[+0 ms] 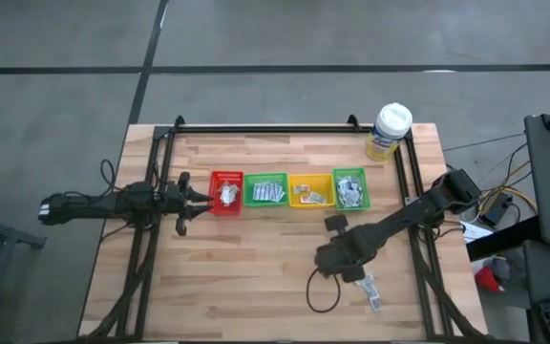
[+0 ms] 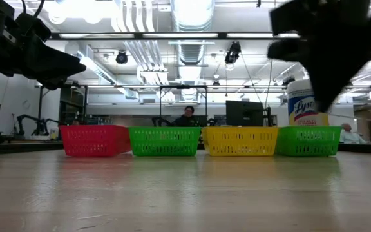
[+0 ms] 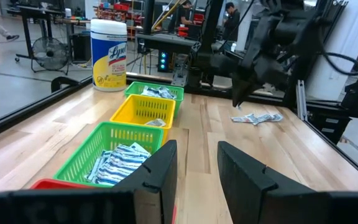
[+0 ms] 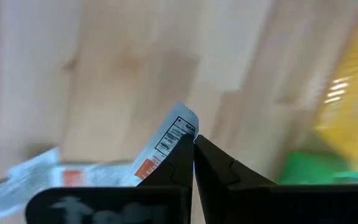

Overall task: Pick & Place First Aid Supplies
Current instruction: Put the orange ointment pack into the yellow bin

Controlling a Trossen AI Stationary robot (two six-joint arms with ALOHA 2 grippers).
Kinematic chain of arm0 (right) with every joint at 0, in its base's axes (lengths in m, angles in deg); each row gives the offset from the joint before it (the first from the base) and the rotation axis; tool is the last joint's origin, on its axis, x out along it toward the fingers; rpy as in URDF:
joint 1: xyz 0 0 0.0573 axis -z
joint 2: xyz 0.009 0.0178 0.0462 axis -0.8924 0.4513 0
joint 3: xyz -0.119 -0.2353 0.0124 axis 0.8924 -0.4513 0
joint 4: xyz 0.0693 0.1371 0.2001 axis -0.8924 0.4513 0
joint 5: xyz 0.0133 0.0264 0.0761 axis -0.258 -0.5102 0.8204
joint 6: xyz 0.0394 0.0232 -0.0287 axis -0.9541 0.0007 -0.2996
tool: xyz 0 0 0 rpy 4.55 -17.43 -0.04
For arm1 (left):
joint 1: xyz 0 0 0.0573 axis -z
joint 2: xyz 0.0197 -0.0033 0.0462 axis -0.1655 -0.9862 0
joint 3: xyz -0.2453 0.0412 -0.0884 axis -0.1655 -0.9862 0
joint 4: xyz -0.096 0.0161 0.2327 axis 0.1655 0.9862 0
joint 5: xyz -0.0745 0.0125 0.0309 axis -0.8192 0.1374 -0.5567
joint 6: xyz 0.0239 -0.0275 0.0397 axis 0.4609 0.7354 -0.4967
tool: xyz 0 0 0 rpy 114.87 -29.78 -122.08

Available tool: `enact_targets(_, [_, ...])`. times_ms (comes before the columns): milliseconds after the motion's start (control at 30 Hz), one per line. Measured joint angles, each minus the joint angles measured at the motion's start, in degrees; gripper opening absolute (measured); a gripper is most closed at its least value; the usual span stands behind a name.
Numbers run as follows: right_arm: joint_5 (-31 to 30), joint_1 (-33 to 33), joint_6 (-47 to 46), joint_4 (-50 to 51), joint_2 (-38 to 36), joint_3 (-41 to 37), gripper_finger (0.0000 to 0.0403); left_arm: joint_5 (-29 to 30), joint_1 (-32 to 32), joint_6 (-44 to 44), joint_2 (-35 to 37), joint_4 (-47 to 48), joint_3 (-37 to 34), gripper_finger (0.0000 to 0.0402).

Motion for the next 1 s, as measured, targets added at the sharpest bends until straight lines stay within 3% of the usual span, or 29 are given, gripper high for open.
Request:
enact_targets(600, [-44.31, 2.17, 3.21, -7.6, 0.01, 7.03, 0.0008, -0.02, 0.01, 0.01, 0.0, -0.05, 0.0, 0.0113])
enact_targets(1000, [-48.01, 9.1, 7.64, -7.83, 0.14, 6.97, 0.0008, -0.02, 0.01, 0.01, 0.0, -0.07, 0.0, 0.0113])
